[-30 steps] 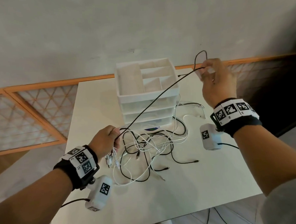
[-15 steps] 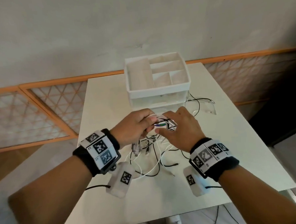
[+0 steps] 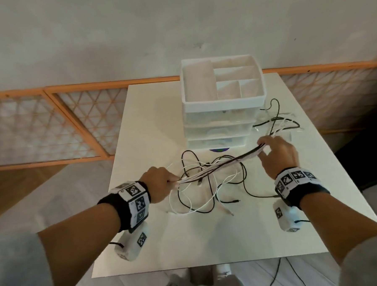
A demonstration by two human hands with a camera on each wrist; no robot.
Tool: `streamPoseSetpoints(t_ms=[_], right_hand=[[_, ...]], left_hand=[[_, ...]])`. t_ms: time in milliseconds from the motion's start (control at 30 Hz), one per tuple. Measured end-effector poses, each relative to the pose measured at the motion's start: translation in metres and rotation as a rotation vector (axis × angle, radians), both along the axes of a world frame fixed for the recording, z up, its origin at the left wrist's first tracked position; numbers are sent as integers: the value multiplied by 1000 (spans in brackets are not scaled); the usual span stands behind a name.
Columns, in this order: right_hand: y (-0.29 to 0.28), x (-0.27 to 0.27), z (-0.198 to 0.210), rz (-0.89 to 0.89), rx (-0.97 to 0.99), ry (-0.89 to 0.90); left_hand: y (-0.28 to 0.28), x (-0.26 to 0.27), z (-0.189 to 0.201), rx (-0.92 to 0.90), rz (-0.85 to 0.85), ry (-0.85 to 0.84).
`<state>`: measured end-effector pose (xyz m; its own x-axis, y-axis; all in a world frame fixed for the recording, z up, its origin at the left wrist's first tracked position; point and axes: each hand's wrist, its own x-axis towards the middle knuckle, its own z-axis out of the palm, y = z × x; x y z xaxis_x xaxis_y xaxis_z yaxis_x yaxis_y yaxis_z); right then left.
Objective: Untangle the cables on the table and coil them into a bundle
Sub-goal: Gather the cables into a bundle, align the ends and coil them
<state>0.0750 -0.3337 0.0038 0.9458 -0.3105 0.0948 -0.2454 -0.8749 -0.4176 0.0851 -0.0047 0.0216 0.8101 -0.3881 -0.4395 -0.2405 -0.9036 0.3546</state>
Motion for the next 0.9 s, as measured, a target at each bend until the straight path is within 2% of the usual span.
streamPoseSetpoints(t_ms=[67,133,200,267,367,467,567,700,800,900], right_hand=[[11,-11,-21,12,61,221],[29,-26,-34,1,90,349],[60,-42,-41,36,83,294],[94,-57,-47,201,75,277],[131,-66,-63,496,13,443],[145,-65,-73,491,-81,552],[141,-64,-77,452,-86,508],[121,-55,-59,386,72,339],[98,-35,-25,291,167,111],[69,-17,27,144,300,-179]], left_hand=[[2,-5,-17,7,100,-40],[3,-6,-26,-70,197,-45],[2,-3,-26,-148,253,-36],[-2,0,-21,-185,235,-12],[-12,5,-15,-180,195,25],[-20,9,-13,-187,193,34],[-26,10,-9,-239,215,31],[-25,15,-6,-304,292,53],[-19,22,-6,-403,427,107],[-19,24,6,-533,514,226]])
